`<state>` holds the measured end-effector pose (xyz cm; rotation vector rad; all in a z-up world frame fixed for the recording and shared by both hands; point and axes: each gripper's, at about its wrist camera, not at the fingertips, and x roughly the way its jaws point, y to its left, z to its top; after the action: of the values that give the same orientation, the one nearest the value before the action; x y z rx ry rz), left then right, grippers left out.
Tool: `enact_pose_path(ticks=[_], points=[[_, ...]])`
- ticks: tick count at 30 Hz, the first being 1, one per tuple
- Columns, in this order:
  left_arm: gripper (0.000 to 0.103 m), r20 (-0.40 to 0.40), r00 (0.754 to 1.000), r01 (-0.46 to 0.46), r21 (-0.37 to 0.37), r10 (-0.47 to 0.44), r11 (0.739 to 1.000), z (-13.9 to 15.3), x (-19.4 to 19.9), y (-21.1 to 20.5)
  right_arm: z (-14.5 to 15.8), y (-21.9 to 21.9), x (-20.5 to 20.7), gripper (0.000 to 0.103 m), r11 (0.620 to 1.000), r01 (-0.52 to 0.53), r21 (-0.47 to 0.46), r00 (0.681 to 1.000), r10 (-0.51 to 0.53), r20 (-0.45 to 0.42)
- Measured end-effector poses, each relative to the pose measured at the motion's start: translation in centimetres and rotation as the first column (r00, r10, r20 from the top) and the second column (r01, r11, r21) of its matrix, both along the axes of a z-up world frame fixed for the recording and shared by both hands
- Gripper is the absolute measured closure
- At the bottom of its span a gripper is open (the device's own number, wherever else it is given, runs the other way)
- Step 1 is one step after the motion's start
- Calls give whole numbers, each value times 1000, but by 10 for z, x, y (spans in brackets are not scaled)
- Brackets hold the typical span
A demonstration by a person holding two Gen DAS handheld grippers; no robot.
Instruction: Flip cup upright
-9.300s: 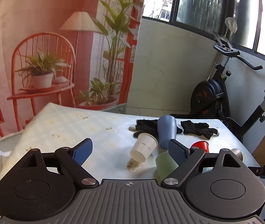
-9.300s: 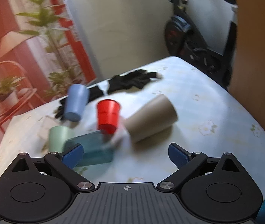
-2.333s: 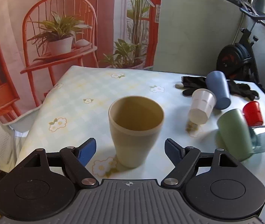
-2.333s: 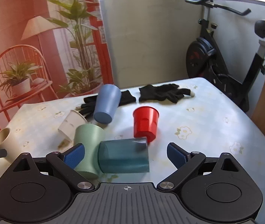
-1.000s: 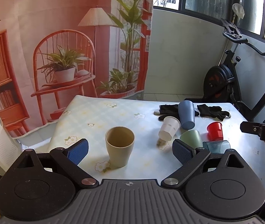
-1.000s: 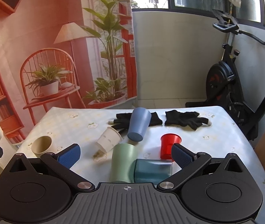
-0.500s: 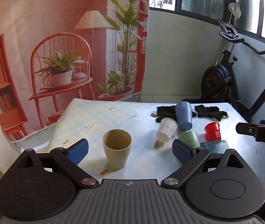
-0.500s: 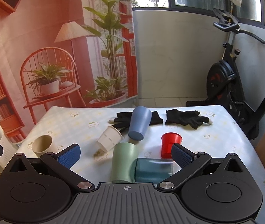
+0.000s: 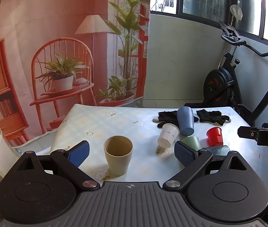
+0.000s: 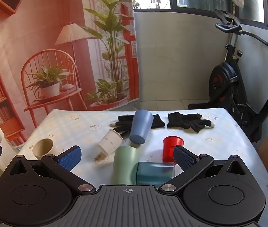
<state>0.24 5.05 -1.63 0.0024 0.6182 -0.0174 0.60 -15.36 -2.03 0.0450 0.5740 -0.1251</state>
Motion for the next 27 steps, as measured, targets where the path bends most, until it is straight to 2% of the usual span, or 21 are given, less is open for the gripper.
enact_pose_path(ticks=[27], points=[[5, 83, 996, 13, 1, -13, 1000, 12, -10, -1, 6, 4, -5, 0, 1000, -5, -12, 1000, 5, 26]])
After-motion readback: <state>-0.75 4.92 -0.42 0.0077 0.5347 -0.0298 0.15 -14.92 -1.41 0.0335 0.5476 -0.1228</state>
